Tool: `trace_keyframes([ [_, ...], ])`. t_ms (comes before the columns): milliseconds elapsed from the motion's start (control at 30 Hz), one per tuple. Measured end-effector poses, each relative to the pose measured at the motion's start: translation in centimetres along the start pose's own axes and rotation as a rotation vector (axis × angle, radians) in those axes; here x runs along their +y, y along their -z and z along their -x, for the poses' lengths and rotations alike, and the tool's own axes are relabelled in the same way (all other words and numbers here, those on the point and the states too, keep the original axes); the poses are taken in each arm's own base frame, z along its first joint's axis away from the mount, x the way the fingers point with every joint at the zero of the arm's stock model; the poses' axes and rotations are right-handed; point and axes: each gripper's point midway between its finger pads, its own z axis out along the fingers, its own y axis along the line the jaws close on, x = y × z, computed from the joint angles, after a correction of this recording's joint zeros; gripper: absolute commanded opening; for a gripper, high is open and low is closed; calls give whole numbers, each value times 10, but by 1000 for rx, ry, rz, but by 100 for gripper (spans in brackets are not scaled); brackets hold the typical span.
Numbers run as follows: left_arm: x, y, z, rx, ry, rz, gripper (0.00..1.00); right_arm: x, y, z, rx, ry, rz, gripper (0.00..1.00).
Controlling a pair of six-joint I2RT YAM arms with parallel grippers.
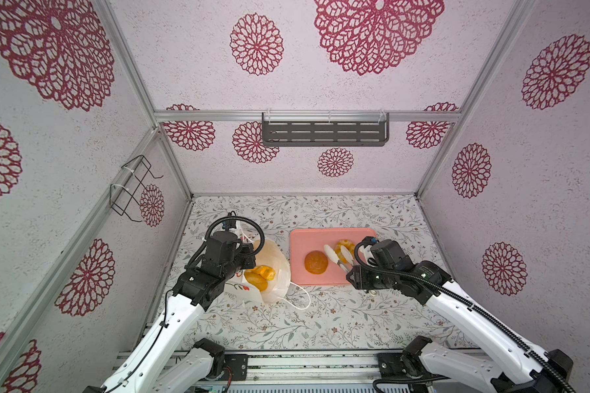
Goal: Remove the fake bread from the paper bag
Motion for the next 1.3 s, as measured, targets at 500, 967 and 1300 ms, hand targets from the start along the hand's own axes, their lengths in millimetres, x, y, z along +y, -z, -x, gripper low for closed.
trace_keyframes([
  [500, -6, 2, -9, 4, -158, -58, 0, 59, 19, -3, 41, 68, 194, 46],
  [967, -10, 7, -24, 18, -284, -113, 0, 158, -5, -75, 226, 262, 418, 44],
  [1300, -18, 13, -29, 17, -290, -172, 0, 172, -50, -68, 242, 318, 359, 44],
])
